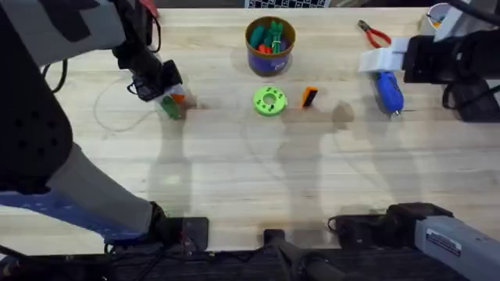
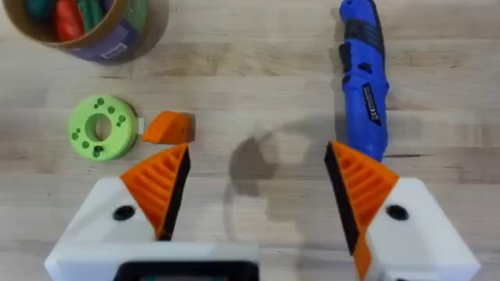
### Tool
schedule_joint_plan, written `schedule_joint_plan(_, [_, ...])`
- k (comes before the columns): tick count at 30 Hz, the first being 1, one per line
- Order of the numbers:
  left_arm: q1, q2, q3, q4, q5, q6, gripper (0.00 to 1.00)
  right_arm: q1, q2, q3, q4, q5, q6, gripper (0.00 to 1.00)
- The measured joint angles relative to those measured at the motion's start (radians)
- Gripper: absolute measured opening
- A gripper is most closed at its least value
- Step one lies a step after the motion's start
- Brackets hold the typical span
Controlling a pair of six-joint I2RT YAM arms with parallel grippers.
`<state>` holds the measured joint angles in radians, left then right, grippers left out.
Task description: Pick up the gripper from the table and insert it into the empty holder that is missing its gripper. Then pick up a screw, insert it into the mounting hole, and use the screwdriver to tighten it. Finally, clean up the table by picking up the vegetable and placing it into the bucket.
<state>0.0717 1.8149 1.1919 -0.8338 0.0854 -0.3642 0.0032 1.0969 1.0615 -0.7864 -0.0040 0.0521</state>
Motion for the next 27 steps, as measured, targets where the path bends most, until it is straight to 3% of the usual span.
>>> schedule_joint_plan(9, [0.000, 0.000, 0.005, -0.026, -0.003, -0.003, 0.021, 0.000, 0.000, 0.000, 0.000, 0.000, 0.000, 0.994])
schedule_joint_plan(14, [-0.002, -0.026, 0.066, -0.054, -0.004, -0.003, 0.021, 0.000, 0.000, 0.000, 0.000, 0.000, 0.000, 0.994])
schedule_joint_plan(22, [-0.037, -0.284, 0.149, -0.109, -0.006, 0.001, 0.033, 0.000, 0.000, 0.000, 0.000, 0.000, 0.000, 0.994])
schedule_joint_plan(23, [-0.041, -0.313, 0.150, -0.125, -0.010, 0.004, 0.141, 0.000, 0.000, 0.000, 0.000, 0.000, 0.000, 0.994])
schedule_joint_plan(27, [-0.048, -0.410, 0.150, -0.200, -0.043, -0.005, 0.779, 0.000, 0.000, 0.000, 0.000, 0.000, 0.000, 0.994])
